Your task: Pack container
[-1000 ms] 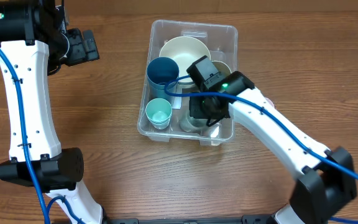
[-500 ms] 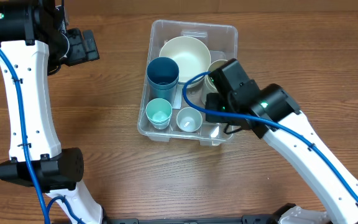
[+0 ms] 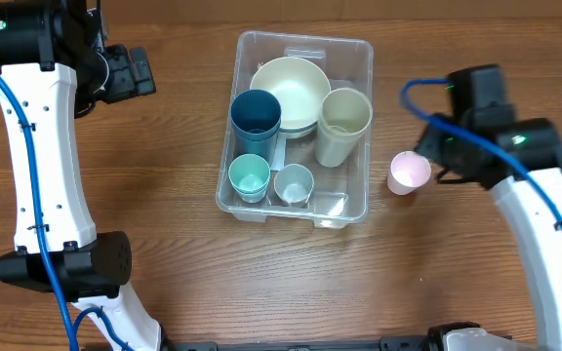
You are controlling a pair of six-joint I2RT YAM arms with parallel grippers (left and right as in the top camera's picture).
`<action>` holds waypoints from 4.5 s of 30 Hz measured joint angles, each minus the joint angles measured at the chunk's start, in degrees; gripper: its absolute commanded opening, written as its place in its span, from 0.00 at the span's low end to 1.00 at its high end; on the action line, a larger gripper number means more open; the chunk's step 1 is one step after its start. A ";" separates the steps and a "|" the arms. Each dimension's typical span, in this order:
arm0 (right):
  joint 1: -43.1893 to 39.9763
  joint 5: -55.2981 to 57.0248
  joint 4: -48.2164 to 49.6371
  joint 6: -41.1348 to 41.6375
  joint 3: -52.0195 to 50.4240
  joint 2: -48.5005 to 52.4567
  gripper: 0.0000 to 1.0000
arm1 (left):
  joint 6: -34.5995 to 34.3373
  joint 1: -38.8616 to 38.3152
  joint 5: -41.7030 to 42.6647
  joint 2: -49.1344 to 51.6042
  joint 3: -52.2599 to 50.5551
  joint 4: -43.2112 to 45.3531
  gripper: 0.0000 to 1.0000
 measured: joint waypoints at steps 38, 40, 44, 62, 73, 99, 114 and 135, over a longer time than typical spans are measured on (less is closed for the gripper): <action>-10.14 -16.11 10.34 -7.98 -11.87 19.52 0.19 | 0.00 0.00 0.00 0.00 0.00 0.00 1.00; -10.14 -16.22 10.64 -7.74 -11.89 19.58 0.07 | 0.00 0.00 0.00 0.00 0.00 0.00 1.00; -10.14 -16.31 10.86 -6.75 -11.89 19.58 0.04 | 0.00 0.00 -0.02 0.00 0.00 0.00 1.00; -8.41 -16.24 0.33 -5.60 -8.00 -3.21 0.04 | 0.00 0.00 -0.02 0.00 0.00 0.00 1.00; 11.54 -16.72 2.01 -5.55 -7.50 -10.03 0.04 | 0.00 0.00 -0.02 0.00 0.00 0.00 1.00; 27.08 -10.47 14.97 -2.29 -7.50 9.99 0.04 | 0.00 0.00 -0.02 0.00 0.00 0.00 1.00; 30.27 -8.50 13.51 -2.12 -7.50 9.99 0.30 | 0.00 0.00 0.00 0.00 0.00 0.00 1.00; -5.79 -4.81 8.20 -1.88 -7.43 -19.21 0.73 | 0.00 0.00 0.00 0.00 0.00 0.00 1.00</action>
